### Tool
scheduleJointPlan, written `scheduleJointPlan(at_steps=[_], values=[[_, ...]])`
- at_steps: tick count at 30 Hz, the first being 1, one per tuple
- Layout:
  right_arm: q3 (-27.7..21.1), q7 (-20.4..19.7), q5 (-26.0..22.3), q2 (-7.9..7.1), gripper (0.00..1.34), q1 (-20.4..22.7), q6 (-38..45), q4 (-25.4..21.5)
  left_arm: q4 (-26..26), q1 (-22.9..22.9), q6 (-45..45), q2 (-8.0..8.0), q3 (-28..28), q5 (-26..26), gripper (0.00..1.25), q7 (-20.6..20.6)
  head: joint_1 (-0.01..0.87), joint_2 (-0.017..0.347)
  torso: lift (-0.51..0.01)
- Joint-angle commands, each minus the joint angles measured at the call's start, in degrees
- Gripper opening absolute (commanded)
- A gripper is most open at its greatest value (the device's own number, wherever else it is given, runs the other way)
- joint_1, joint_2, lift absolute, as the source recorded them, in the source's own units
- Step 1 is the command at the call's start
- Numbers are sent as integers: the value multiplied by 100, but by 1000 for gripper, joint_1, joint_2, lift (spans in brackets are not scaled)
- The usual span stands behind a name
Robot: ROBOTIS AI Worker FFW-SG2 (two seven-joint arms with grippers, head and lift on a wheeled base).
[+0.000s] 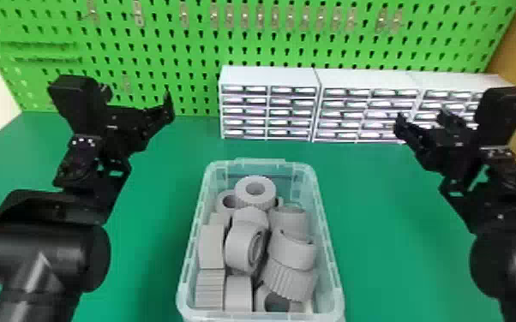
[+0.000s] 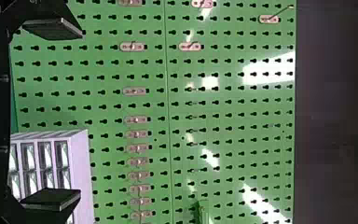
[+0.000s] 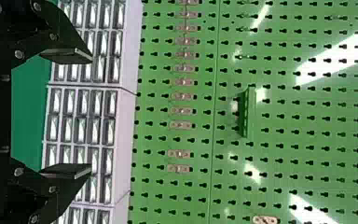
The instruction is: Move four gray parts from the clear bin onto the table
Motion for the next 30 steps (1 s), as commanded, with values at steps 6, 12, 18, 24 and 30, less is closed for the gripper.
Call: scheduleJointPlan(at_steps=[6, 12, 18, 24, 30], values=[[140, 0, -154, -82, 896, -209, 316, -9, 0, 8, 0, 2, 38, -61, 1155, 0, 686, 26, -50], [492, -9, -242, -161, 896, -481, 773, -26, 0, 44, 0, -7, 73, -88, 1155, 0, 686, 26, -50], [984, -9, -303, -267, 896, -815, 1371, -18, 0, 26, 0, 2, 91, -123, 1154, 0, 686, 26, -50], [1441, -9, -418, -319, 896, -1088, 1845, 26, 0, 26, 0, -7, 100, -131, 1154, 0, 686, 26, -50], [1837, -18, -558, -337, 897, -1342, 2311, 193, 0, 26, 0, -7, 108, -131, 1155, 0, 686, 26, -50]])
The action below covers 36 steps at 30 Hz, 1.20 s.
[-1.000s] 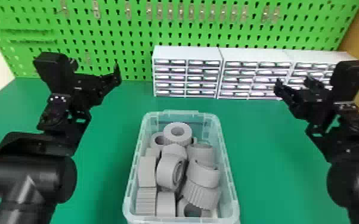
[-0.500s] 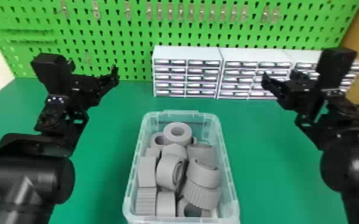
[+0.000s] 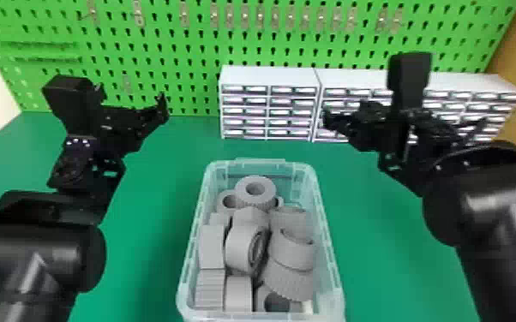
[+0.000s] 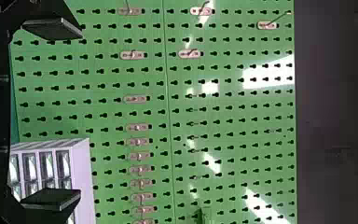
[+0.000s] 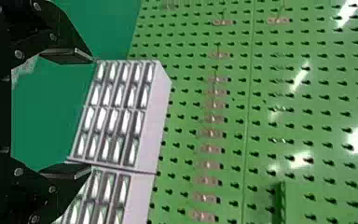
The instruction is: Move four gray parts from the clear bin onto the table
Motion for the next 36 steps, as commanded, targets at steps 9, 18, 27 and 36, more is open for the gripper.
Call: scheduleJointPlan(at_steps=[9, 18, 27, 36], values=[[731, -465, -403, 36, 897, -481, 938, 302, 0, 30, 79, -3, 25, -44, 1152, 0, 686, 26, -50], [915, -465, -359, 203, 897, -744, 1606, 548, 0, 47, 141, 6, 16, -62, 1152, 0, 686, 26, -50], [1170, -465, -341, 308, 897, -955, 2406, 750, 0, 47, 185, -3, 25, -62, 1155, 0, 686, 26, -50], [1232, -465, -499, 387, 897, -1034, 2942, 1102, 0, 56, 237, 6, 7, -53, 1155, 0, 686, 26, -50]])
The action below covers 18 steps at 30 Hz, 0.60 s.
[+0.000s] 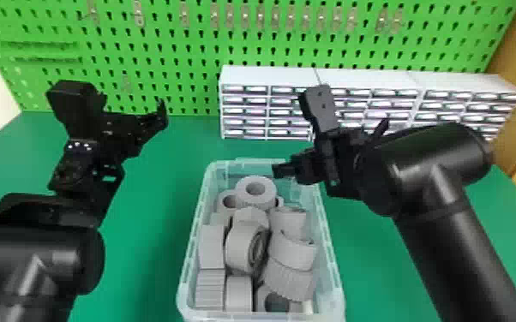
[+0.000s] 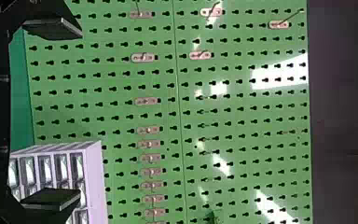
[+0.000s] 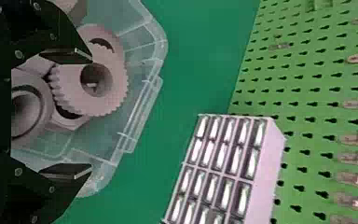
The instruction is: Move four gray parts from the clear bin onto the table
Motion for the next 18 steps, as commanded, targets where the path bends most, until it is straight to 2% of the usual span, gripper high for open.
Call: scheduleJointPlan(at_steps=[1, 18], values=[[57, 0, -128, 39, 897, -100, 412, 248, 0, 7, 38, 1, -12, 10, 1155, 0, 686, 26, -50], [66, 0, -277, 13, 897, -109, 500, 423, 9, 42, 82, 10, -12, 28, 1155, -18, 686, 26, -50]])
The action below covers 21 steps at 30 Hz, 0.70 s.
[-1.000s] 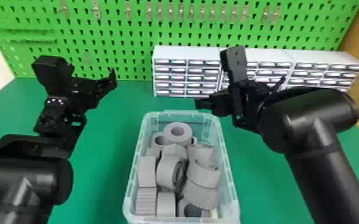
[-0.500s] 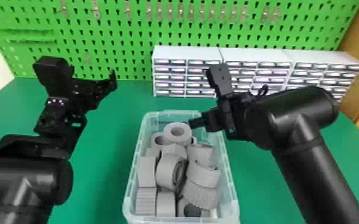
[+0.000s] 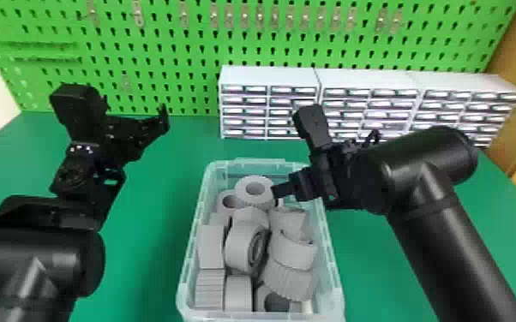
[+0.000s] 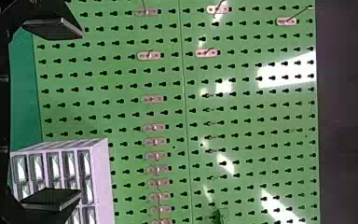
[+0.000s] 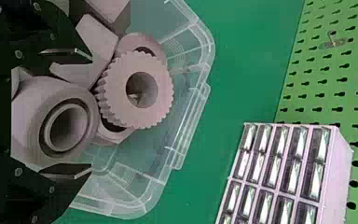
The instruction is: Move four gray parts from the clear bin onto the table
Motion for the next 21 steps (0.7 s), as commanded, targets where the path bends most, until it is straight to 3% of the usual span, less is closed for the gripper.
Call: scheduleJointPlan(at_steps=[1, 21], values=[[6, 0, -45, -9, 897, 0, -8, 37, 9, -7, 1, 0, 0, 4, 1155, 0, 686, 26, -50], [6, 0, -71, -9, 897, -27, 1, 46, 9, -7, 1, 0, 8, 13, 1155, 0, 686, 26, -50]])
